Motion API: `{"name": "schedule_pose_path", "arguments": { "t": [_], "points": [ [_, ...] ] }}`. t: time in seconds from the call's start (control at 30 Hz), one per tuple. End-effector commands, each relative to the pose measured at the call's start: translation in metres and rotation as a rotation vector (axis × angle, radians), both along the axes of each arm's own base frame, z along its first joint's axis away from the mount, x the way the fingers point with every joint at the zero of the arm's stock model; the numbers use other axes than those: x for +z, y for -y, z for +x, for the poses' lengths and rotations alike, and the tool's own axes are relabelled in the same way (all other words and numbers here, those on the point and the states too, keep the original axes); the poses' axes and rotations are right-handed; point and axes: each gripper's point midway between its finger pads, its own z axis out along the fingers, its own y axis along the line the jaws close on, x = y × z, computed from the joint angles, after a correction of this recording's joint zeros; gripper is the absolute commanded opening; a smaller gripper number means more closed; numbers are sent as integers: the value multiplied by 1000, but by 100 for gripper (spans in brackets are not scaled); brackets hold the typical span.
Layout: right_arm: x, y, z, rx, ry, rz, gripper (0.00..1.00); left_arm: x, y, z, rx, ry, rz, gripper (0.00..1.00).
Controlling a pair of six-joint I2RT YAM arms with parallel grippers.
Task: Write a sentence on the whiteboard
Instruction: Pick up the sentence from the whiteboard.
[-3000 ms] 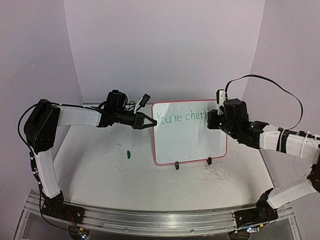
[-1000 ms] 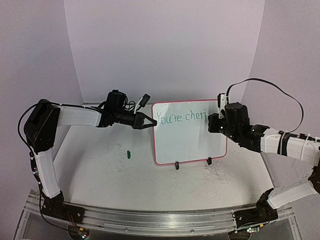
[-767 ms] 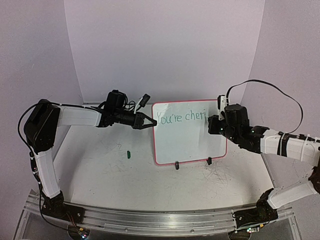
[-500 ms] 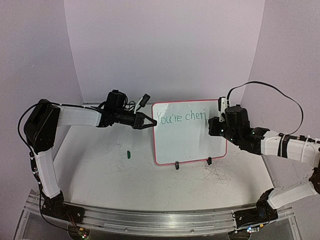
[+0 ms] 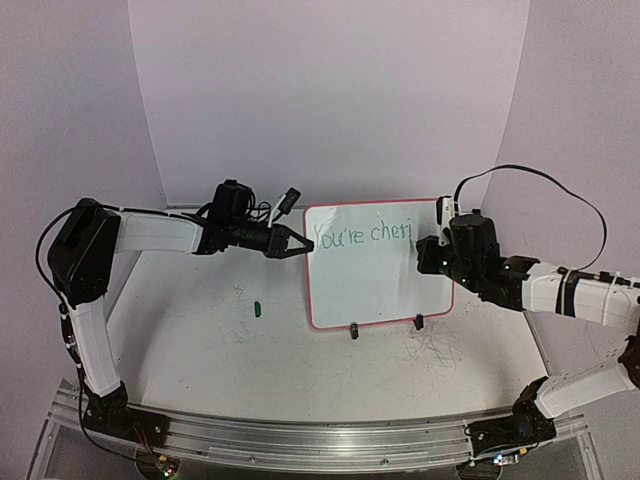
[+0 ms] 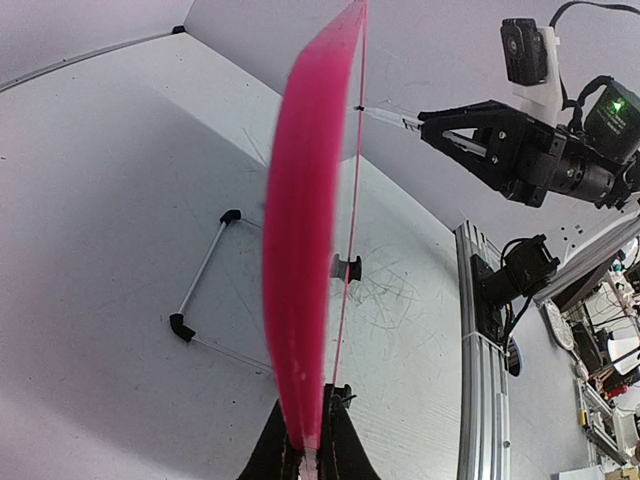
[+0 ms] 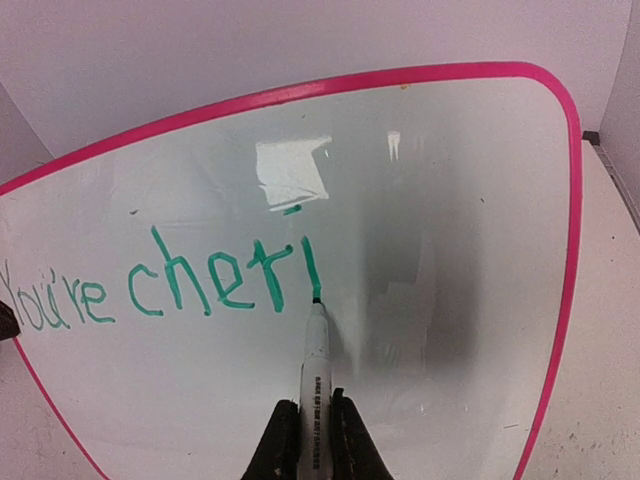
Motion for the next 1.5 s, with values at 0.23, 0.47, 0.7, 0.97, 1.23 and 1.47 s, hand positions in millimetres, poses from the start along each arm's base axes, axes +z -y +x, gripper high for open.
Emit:
{"name": "schedule_pose_path", "arguments": {
  "t": [0.23, 0.47, 0.7, 0.97, 1.23, 1.47],
  "points": [
    [31, -1, -1, 14, 62, 45, 0, 7, -4, 6, 41, 63, 23, 0],
    [31, 9, -1, -26, 80, 28, 0, 7, -4, 5, 38, 63, 21, 0],
    [39, 9, 7, -48, 117, 22, 0, 7, -5, 6, 45, 66, 24, 0],
    [40, 14, 12, -86, 122, 15, 0, 8, -4, 6, 43, 68, 22, 0],
    [42, 17, 13, -99, 127, 12, 0, 8, -4, 6, 42, 67, 22, 0],
    [44, 15, 17, -99, 131, 0, 0, 8, -4, 5, 40, 67, 21, 0]
  ]
}}
